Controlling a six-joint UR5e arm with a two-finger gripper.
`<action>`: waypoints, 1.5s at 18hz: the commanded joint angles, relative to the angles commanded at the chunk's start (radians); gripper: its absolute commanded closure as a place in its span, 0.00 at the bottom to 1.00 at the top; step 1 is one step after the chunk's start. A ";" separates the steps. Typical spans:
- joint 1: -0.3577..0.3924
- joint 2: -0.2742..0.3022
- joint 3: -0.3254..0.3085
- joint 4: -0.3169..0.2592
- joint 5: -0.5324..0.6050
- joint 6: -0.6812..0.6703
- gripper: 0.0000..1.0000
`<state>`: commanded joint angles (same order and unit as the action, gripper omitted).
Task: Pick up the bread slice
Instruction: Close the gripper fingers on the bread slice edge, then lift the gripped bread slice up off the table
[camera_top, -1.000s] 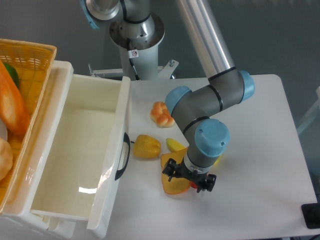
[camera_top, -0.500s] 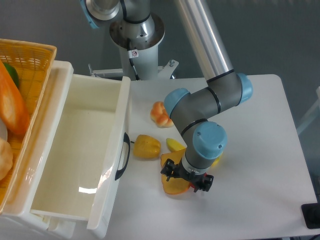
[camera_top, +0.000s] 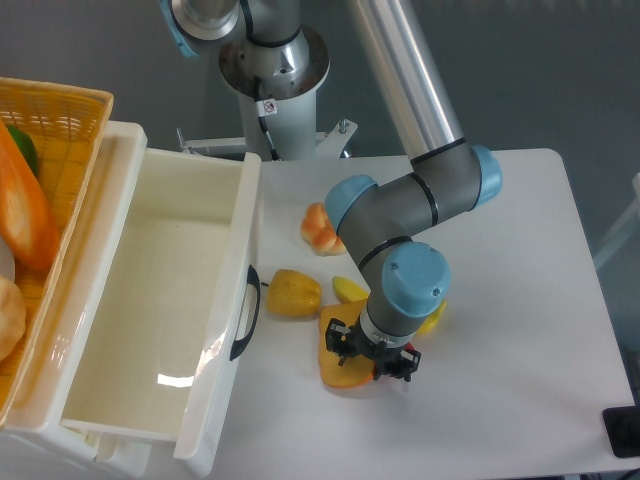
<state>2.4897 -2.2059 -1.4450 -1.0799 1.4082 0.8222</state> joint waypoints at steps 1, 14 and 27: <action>0.000 0.002 0.000 0.000 0.000 0.003 0.86; -0.003 0.103 -0.003 -0.048 0.008 0.009 1.00; 0.003 0.290 -0.003 -0.238 0.061 0.247 1.00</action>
<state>2.4927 -1.9160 -1.4481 -1.3176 1.4695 1.0692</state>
